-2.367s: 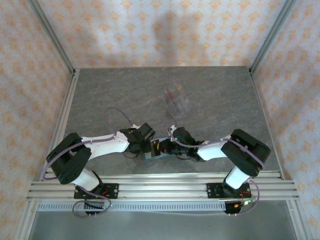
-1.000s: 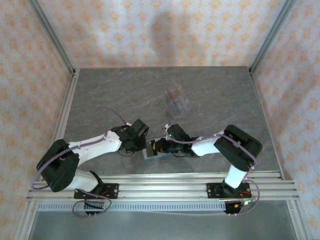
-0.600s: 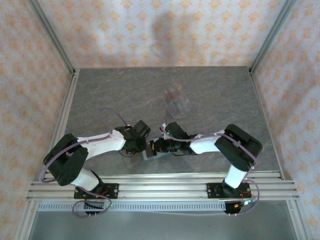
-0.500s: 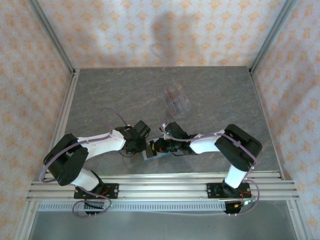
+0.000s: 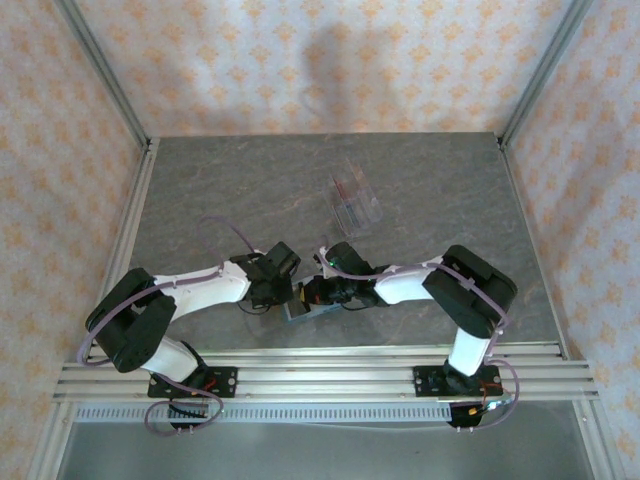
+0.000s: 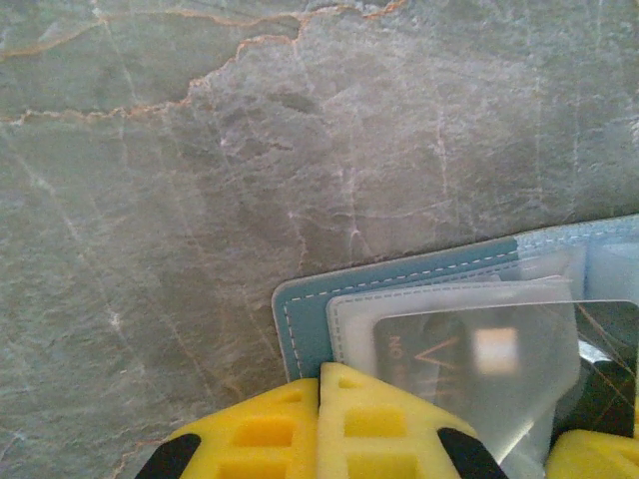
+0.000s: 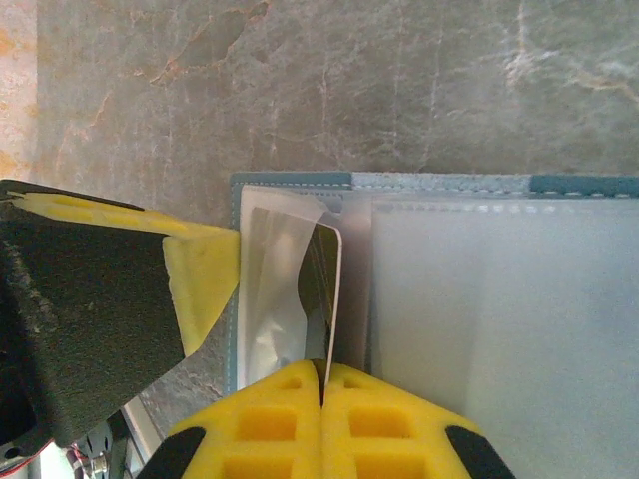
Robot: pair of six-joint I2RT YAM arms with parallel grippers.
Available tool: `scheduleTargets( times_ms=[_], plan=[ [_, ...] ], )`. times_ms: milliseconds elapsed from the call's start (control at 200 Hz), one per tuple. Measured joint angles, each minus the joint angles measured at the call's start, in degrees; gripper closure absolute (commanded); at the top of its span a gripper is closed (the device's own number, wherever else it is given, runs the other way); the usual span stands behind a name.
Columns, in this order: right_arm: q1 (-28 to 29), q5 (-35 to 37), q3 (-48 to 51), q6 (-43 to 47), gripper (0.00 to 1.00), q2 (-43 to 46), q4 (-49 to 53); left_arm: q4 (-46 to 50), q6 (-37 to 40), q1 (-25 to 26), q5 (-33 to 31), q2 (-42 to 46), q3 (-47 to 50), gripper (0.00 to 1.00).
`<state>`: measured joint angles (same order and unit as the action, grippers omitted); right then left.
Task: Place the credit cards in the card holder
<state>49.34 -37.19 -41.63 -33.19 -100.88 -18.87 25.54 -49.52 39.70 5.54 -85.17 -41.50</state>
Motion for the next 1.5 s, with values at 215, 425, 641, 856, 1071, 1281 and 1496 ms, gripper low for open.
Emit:
scheduleTargets(
  times_ms=[215, 425, 641, 856, 1071, 1281, 1496],
  plan=[
    [0.0, -0.6, 0.0, -0.6, 1.00, -0.4, -0.8, -0.7, -0.1, 0.0, 0.0, 0.4, 0.5, 0.99],
    [0.8, -0.2, -0.1, -1.9, 1.00, -0.9, -1.8, -0.9, -0.1, 0.0, 0.0, 0.4, 0.6, 0.99],
    [1.0, 0.4, -0.1, -2.5, 0.95, -0.9, -1.8, -0.9, -0.1, 0.0, 0.0, 0.4, 0.6, 0.99],
    [2.1, 4.3, -1.2, 0.3, 0.76, 2.3, 4.5, -1.1, -0.2, 0.0, 0.0, 0.5, 0.9, 0.98],
    [2.1, 6.3, -2.8, 2.3, 0.74, 4.3, 11.1, -1.6, -0.5, 0.0, 0.0, 0.8, 1.2, 0.99],
    [2.1, 7.2, -3.3, 3.3, 0.78, 6.3, 13.6, -1.9, -0.5, 0.0, 0.0, 1.1, 1.6, 0.99],
    [2.1, 7.7, -4.6, 4.4, 0.94, 6.3, 15.5, -2.3, -0.6, 0.0, 0.0, 1.4, 1.9, 0.98]
  ],
)
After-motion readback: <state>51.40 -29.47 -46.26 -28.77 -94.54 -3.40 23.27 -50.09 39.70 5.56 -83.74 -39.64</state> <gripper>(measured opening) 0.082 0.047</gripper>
